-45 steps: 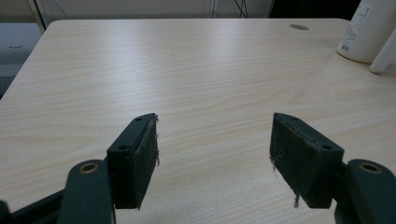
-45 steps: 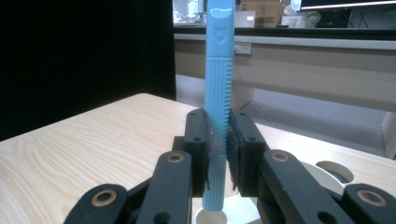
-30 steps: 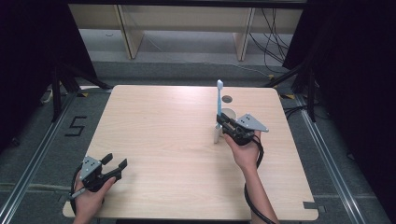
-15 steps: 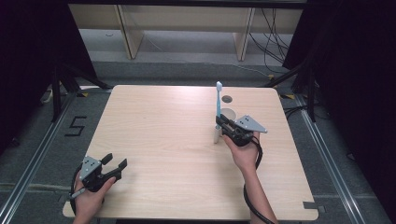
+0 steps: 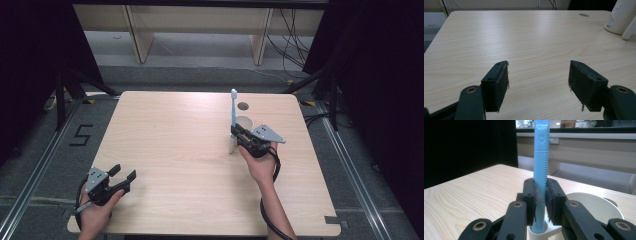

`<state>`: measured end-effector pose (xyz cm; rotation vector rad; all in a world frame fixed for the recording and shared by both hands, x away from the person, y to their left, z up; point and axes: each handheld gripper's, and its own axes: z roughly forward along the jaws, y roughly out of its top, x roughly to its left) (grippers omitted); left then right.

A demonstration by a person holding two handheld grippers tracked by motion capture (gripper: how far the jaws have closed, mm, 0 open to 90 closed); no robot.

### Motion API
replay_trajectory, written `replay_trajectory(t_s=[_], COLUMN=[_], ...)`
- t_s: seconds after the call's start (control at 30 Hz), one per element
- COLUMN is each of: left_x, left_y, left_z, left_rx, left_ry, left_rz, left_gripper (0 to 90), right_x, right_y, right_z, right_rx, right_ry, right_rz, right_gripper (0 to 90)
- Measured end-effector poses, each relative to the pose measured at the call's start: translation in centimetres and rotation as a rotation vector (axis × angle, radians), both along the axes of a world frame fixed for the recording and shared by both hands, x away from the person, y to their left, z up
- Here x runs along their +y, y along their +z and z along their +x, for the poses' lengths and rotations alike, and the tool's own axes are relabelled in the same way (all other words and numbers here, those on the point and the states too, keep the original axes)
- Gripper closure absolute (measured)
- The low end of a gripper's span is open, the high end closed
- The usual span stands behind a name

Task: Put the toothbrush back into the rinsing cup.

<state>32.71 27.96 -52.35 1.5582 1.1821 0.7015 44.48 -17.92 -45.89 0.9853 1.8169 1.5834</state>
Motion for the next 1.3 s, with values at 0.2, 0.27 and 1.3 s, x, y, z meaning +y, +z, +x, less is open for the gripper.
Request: replay_trajectory(t_s=[0.2,0.27,1.3], left_x=[-0.01,-0.01,-0.04], left_y=[0.0,-0.01,-0.06], left_z=[0.0,0.0,0.09], left_rx=[0.0,-0.002,-0.006], left_ry=[0.0,0.0,-0.003], left_rz=[0.0,-0.002,-0.003], left_gripper=[32.0,32.0,32.1], right_x=[-0.16,-0.25,-0.28], right_y=[-0.19,-0.24,-0.72], right_z=[0.1,0.16,-0.13], right_rx=[-0.018,-0.03,-0.001], right_ry=[-0.007,-0.005,0.003], right_rz=[-0.012,-0.02,-0.013], right_gripper=[79.3,79.3,79.2])
